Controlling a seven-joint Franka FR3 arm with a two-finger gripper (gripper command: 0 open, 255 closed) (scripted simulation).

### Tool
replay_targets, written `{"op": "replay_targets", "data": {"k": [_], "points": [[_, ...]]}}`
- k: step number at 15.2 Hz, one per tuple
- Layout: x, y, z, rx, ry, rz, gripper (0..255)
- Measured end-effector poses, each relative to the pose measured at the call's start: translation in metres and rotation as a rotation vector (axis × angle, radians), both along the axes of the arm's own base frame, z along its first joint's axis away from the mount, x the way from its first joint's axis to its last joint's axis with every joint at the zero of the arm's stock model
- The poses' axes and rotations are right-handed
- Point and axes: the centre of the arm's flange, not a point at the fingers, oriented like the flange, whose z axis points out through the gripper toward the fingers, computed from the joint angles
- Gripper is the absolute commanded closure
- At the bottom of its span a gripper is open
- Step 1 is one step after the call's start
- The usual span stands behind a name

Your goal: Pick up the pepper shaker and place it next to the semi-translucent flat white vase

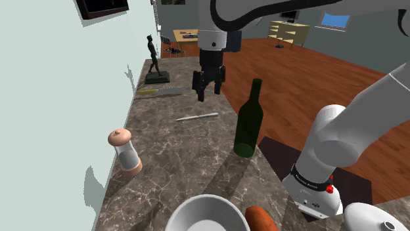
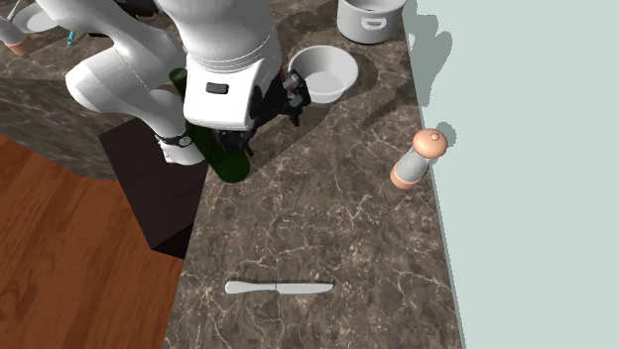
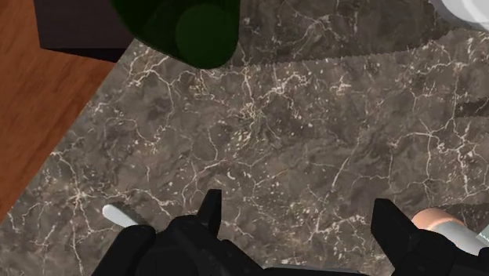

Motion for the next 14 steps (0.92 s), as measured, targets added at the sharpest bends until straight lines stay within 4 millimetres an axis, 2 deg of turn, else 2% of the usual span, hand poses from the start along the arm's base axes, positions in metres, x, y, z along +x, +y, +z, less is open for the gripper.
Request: {"op": "replay_targets", "data": {"k": [9,14], "points": [[0.053,0.098,-0.019,0.005,-0.012,0.023,0],[0.081,0.159,-0.030,0.008,-0.019,0.036,0]]}}
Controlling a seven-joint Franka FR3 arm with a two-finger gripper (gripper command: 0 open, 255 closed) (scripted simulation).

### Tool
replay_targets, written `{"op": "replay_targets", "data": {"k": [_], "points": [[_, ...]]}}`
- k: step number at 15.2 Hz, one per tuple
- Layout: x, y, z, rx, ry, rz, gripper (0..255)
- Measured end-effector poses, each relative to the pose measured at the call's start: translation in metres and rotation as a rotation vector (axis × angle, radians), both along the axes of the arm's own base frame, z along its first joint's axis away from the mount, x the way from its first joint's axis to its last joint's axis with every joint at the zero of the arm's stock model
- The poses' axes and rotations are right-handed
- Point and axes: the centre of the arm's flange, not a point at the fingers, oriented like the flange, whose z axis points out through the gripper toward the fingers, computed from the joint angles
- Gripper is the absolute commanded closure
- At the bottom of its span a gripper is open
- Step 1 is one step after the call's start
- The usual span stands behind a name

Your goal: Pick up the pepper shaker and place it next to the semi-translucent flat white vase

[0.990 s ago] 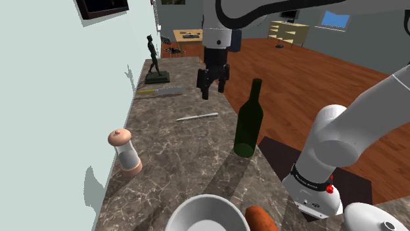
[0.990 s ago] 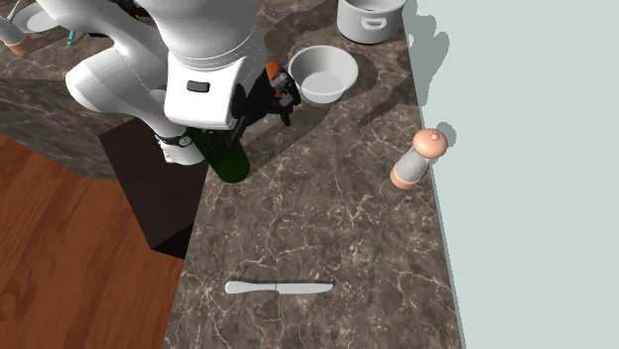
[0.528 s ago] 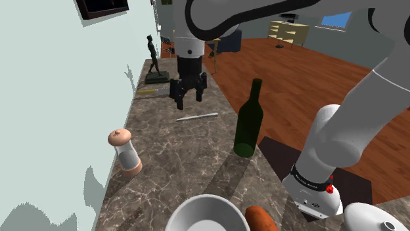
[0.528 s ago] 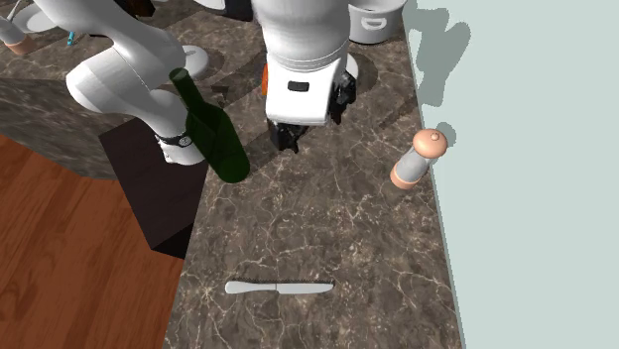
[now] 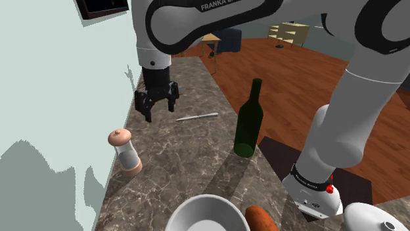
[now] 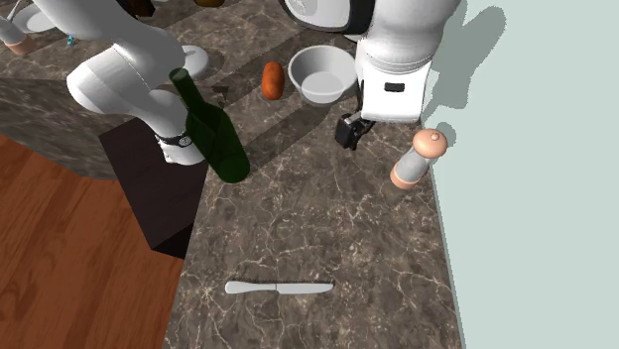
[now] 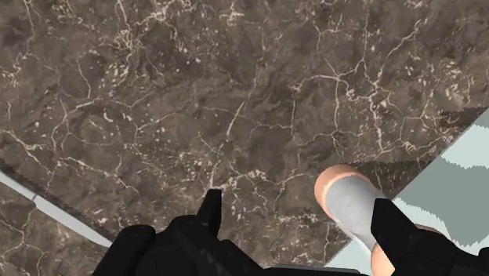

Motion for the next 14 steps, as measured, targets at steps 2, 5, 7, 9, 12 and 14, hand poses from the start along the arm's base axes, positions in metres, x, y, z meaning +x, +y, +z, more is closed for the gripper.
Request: {"op": "replay_targets", "data": {"k": [2,5,7,9,12,14], "points": [[0.010,0.024,0.000,0.001,-0.002,0.005,0],[0.028,0.059,-0.007,0.003,-0.006,0.014,0],[0.042,0.082,-0.011,0.004,-0.008,0.018,0],[0.054,0.104,-0.014,0.005,-0.011,0.022,0],[0.056,0.113,-0.027,0.006,-0.012,0.023,0],[0.057,0.115,-0.037,0.006,-0.012,0.023,0]]}}
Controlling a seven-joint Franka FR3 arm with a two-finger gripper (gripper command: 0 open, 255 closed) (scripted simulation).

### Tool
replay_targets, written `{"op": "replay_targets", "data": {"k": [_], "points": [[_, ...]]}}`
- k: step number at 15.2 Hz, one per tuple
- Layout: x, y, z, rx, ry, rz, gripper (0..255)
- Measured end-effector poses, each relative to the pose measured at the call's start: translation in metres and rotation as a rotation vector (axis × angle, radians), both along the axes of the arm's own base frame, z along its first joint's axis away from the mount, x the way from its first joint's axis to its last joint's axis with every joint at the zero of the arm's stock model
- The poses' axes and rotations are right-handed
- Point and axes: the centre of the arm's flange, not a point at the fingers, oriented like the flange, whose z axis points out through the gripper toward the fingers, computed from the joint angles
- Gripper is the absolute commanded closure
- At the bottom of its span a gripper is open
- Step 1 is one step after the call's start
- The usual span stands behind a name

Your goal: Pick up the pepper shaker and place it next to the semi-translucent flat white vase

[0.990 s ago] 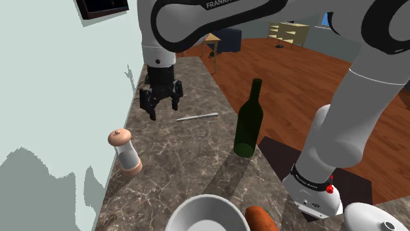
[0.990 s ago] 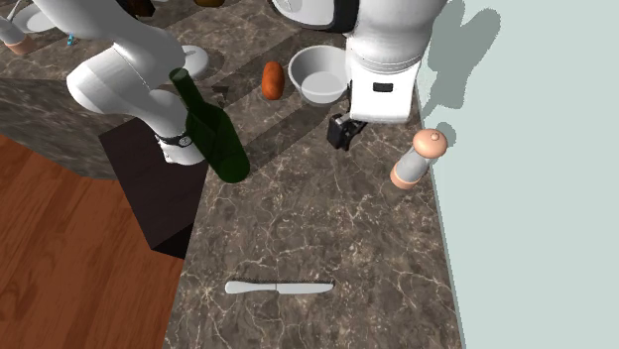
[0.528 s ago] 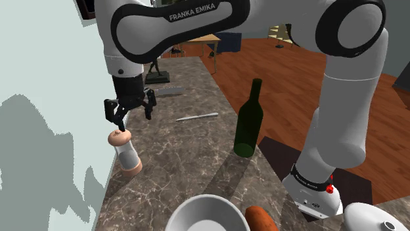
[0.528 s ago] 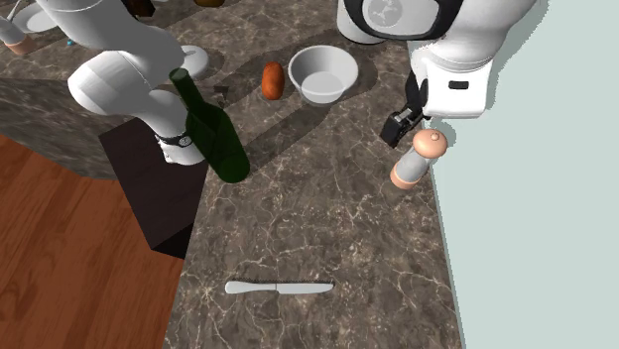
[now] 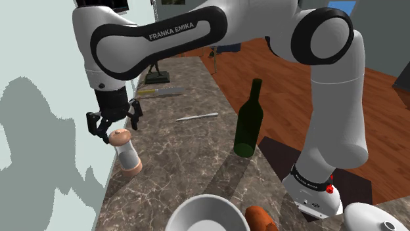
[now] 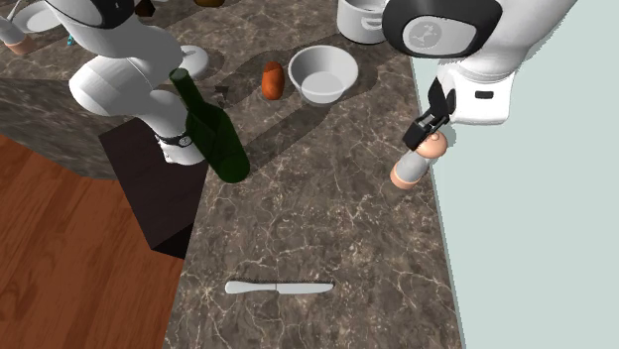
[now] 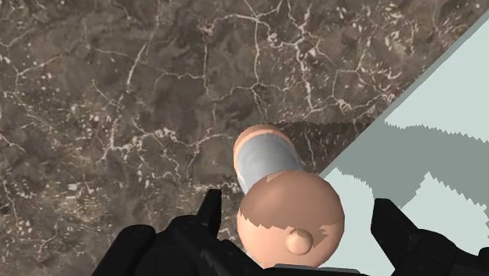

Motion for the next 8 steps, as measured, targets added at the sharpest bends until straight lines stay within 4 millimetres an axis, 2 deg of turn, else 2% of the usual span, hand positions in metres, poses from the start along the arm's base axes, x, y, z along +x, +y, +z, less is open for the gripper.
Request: {"op": "replay_targets", "data": {"k": [3,8], "points": [[-0.001,0.001,-0.015,0.000,0.000,0.000,0],[-0.001,0.002,-0.019,0.000,0.000,0.000,0]]}}
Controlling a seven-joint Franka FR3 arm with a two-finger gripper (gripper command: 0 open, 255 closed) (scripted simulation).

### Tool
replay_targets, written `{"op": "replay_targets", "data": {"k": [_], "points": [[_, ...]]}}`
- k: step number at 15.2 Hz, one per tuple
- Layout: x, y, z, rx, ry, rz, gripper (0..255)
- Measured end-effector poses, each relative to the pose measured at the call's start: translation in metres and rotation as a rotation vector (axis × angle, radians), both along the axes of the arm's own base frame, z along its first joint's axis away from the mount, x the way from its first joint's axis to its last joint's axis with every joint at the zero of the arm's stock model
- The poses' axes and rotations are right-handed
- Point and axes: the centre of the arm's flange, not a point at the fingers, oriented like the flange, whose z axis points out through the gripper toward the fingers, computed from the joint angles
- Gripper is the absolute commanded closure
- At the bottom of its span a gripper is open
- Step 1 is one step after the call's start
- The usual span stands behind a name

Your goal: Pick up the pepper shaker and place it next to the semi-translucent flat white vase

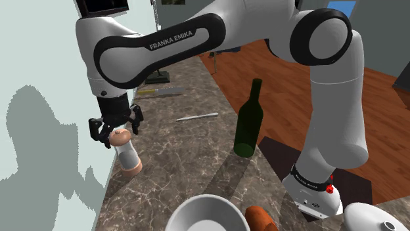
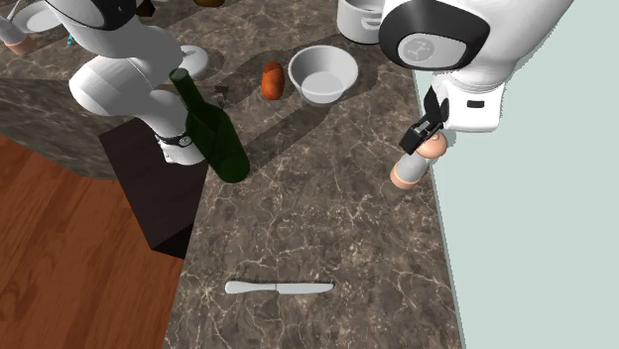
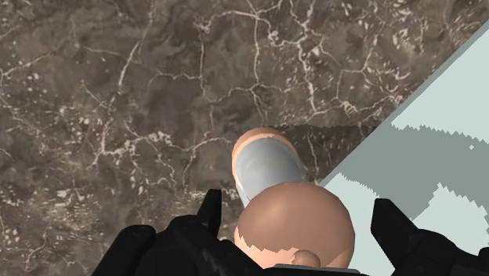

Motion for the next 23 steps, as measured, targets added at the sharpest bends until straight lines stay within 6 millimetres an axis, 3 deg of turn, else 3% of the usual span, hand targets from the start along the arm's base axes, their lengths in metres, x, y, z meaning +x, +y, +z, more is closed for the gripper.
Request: {"op": "replay_targets", "data": {"k": [1,2,13,23], "points": [[0.000,0.000,0.000,0.000,0.000,0.000,0],[0.000,0.000,0.000,0.000,0.000,0.000,255],[0.000,0.000,0.002,0.000,0.000,0.000,255],[-0.001,0.000,0.051,0.000,0.000,0.000,255]]}}
